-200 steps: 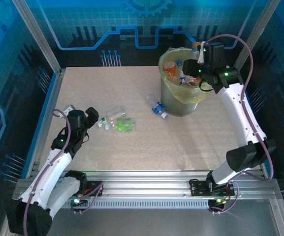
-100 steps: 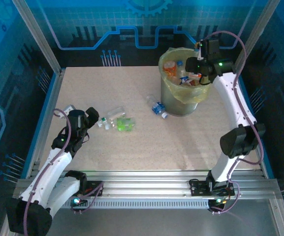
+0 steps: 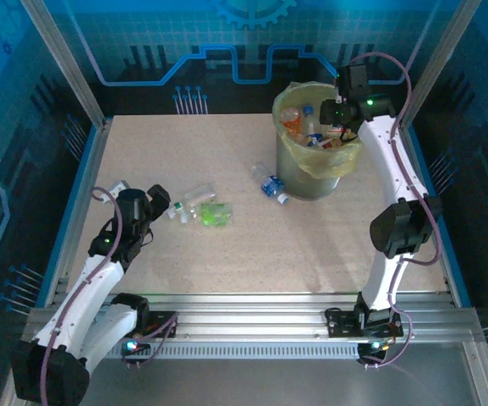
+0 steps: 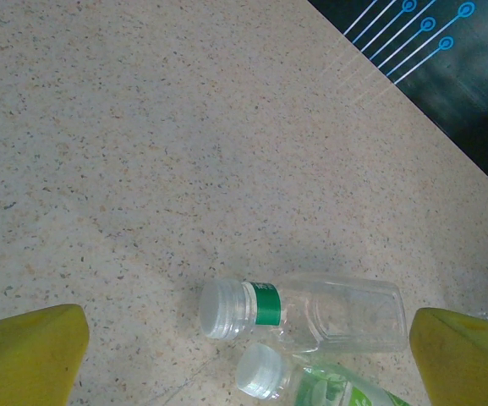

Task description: Put the plastic bottles in the bin

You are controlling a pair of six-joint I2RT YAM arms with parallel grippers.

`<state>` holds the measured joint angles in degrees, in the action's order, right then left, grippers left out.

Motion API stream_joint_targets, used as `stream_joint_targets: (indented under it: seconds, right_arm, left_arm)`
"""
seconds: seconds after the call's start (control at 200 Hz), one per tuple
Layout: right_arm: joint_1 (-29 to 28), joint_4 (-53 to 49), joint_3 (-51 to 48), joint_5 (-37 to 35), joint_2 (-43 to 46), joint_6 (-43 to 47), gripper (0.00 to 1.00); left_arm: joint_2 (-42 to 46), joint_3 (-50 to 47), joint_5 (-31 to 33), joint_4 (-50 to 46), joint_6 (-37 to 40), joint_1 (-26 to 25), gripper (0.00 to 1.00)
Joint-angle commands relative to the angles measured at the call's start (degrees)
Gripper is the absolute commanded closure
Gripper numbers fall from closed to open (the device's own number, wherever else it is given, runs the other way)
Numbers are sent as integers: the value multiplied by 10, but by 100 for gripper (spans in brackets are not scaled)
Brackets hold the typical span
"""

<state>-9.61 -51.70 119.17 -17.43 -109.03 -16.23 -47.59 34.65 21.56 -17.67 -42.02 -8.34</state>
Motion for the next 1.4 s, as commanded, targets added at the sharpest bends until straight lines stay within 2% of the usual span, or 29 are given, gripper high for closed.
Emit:
stream_joint_targets:
  seconds: [0.0,0.13,0.355,0.79,1.031,1.111,1.201,1.396]
  right_arm:
    - [13,-48,12,-18,-19,11,56]
    - [14,-50,22,-14,-26,27,40]
    - [13,-63,56,-17,-36,56,26]
    - [13,-62,58,-58,-22,89,22]
    - [8,-63,52,-35,-7,92,21]
    - [3,-62,46,-20,5,95,14]
    - [-5,-59,41,-6,23,92,0]
    - [-20,-65,48,42,57,82,0]
  left_arm:
    - [0,5,0,-5,5,6,1]
    - [0,5,0,-6,5,6,1]
    - [1,7,-1,-8,4,6,1]
    - [0,8,0,-9,4,6,1]
    - [1,9,-1,-10,6,6,1]
    - [0,10,-2,-9,7,6,1]
    - [-1,10,-3,-9,8,6,1]
    - [-10,18,-11,-18,8,6,1]
